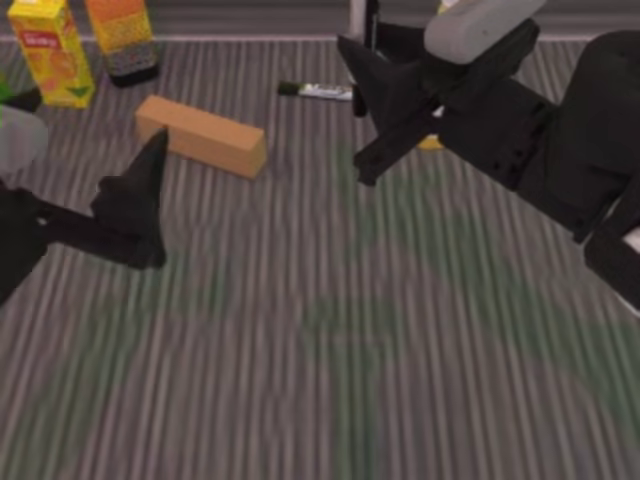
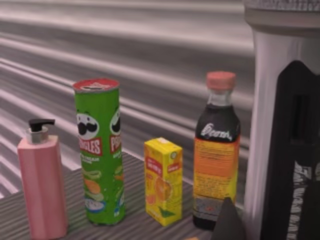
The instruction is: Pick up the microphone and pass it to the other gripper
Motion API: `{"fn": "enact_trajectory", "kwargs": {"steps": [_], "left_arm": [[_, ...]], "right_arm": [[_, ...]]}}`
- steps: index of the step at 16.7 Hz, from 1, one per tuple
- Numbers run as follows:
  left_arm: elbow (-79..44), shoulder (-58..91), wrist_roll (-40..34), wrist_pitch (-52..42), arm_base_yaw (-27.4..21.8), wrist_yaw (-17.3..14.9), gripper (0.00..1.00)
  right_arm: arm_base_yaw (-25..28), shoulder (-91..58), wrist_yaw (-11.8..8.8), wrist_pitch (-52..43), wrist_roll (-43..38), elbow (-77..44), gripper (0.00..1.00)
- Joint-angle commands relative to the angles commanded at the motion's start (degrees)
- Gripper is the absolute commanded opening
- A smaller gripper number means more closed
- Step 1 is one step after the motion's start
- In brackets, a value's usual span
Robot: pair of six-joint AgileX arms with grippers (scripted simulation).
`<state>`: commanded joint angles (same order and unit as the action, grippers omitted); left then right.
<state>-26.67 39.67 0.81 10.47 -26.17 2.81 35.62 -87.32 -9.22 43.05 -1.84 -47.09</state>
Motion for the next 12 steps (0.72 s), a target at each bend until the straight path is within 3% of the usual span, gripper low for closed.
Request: {"fn": "enact_trajectory", "kwargs": {"steps": [6, 12], "left_arm": [[-13.04, 18.55, 0.35, 5.26, -12.62, 1.27, 1.00], [-15.74, 21.95, 0.47, 6.43, -15.11, 1.53, 1.00]], "right_arm": [[0.00, 0.00, 0.00, 0.00, 0.00, 0.00, 0.00], [0.00, 0.00, 0.00, 0.00, 0.00, 0.00, 0.00]]}}
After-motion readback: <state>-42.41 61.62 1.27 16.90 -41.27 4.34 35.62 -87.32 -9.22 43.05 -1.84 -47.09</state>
